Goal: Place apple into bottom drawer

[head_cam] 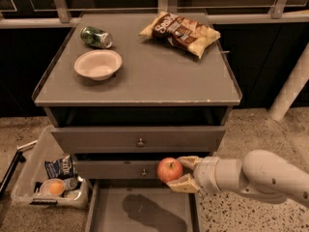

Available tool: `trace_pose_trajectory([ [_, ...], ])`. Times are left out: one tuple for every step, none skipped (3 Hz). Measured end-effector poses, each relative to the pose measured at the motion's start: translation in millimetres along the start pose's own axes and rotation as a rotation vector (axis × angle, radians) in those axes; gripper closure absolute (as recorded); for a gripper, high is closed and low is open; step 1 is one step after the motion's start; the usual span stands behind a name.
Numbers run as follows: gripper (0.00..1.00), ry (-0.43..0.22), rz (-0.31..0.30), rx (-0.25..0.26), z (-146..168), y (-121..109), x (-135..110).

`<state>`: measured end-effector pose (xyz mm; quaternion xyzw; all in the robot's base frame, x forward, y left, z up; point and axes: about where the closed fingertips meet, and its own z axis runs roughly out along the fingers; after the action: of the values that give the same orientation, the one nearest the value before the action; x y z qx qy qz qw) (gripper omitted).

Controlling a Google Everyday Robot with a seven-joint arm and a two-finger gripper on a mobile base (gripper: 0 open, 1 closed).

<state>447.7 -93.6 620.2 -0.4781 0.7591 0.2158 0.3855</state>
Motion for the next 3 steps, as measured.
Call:
trace_pose_trajectory([
  [1.0, 0.0, 0.051, 0.025, 35, 4, 44],
  [1.0, 0.01, 0.074, 0.08, 66, 1, 88],
  [1.0, 0.006, 0.026, 0.101, 87, -12, 116],
])
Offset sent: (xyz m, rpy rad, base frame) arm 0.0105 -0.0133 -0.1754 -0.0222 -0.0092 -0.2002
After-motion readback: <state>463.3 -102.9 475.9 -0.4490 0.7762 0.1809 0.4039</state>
